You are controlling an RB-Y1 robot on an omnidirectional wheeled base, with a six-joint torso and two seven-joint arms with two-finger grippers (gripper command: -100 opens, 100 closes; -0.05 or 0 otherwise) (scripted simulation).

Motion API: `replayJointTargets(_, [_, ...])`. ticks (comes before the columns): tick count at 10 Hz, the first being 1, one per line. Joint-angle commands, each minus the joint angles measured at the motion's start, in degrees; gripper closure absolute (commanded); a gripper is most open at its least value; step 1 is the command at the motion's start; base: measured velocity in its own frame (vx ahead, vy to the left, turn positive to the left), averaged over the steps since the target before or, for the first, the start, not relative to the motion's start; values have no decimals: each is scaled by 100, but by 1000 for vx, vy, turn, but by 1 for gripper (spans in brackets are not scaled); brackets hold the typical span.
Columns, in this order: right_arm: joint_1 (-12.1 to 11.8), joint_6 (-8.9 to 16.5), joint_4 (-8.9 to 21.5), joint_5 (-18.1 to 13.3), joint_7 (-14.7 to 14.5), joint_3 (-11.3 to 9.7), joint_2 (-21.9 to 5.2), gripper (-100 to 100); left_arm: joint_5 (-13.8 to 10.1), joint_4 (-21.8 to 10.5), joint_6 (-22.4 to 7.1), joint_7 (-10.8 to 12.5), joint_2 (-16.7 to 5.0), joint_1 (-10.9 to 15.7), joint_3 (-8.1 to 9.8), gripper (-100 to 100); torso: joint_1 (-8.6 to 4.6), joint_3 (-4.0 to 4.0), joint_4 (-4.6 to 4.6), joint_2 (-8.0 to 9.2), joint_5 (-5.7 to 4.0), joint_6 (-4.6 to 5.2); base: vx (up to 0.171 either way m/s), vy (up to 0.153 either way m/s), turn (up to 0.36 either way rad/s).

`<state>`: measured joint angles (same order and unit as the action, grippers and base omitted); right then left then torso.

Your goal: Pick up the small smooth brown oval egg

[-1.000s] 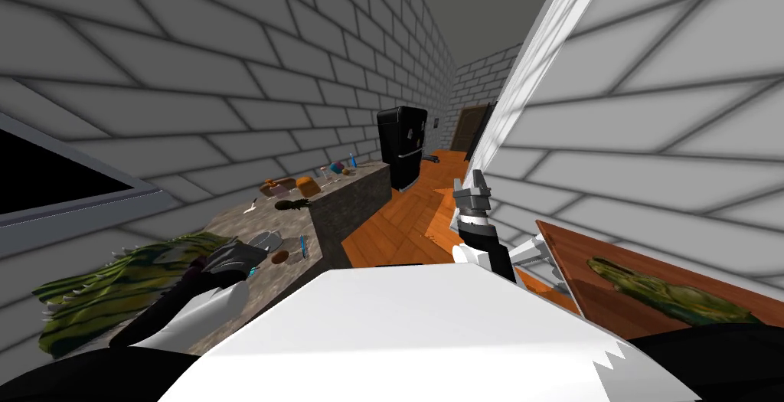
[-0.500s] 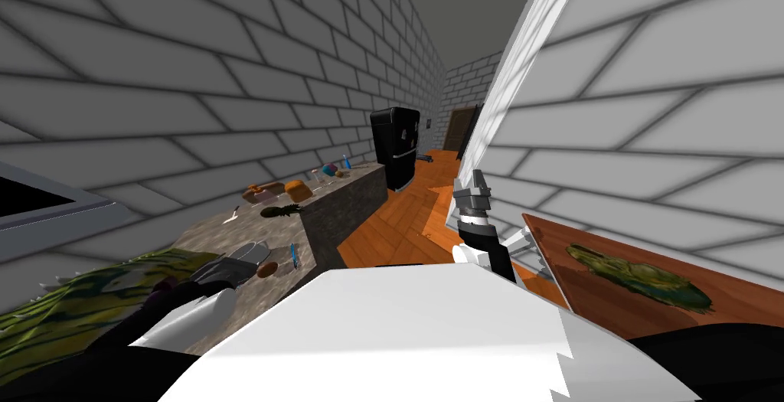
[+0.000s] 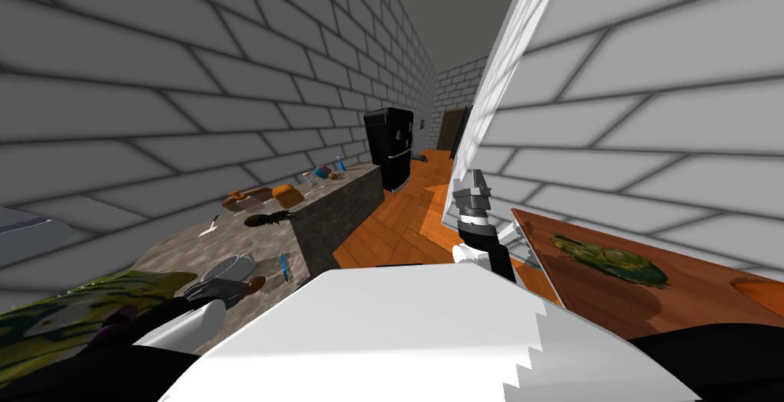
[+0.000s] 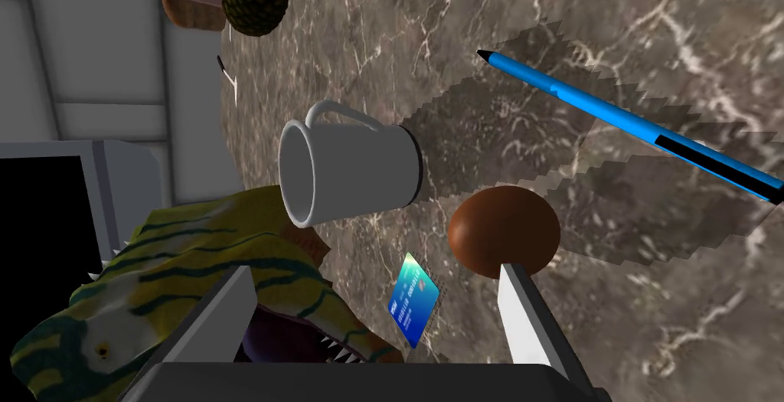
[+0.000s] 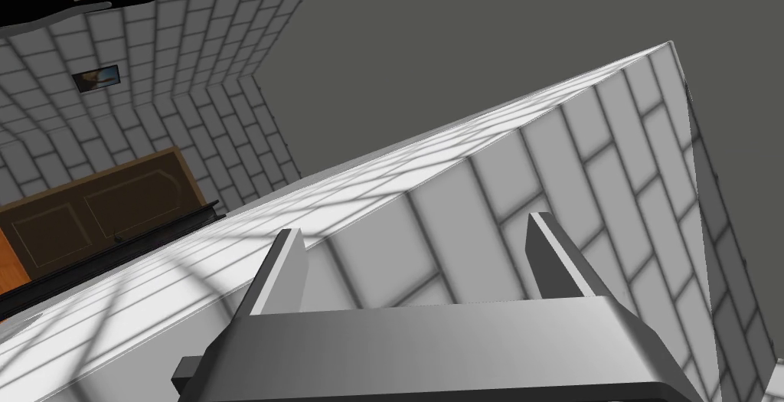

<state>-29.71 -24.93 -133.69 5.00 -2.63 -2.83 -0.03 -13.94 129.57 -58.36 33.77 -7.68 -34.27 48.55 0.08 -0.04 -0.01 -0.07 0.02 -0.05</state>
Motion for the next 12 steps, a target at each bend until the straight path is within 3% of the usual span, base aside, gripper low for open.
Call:
replayJointTargets(1, [0, 0, 0, 0, 0, 0, 0, 0, -27, -96, -286, 68, 39, -62, 108, -100, 0, 0, 0, 0, 0, 0, 29, 28, -181])
replayJointTargets(8, [0, 0, 0, 0, 0, 0, 0, 0, -62, -272, -1191, 229, 227, -192, 321, -100, 7, -2, -1, -3, 1, -1, 26, 30, -99])
replayJointTargets(10, [-1, 0, 0, 0, 0, 1, 0, 0, -60, -242, -1235, 239, 256, -206, 322, -100, 8, -5, -2, -9, 2, -2, 31, 26, -45])
replayJointTargets(11, [-1, 0, 0, 0, 0, 1, 0, 0, -63, -249, -1254, 241, 260, -209, 325, 0, 1, -3, -1, -4, 0, -3, 0, 0, 0])
replayJointTargets(12, [-1, 0, 0, 0, 0, 0, 0, 0, -18, -414, -1113, 210, 254, -150, 286, -100, -4, 0, 0, 1, -1, -3, 8, 16, 23])
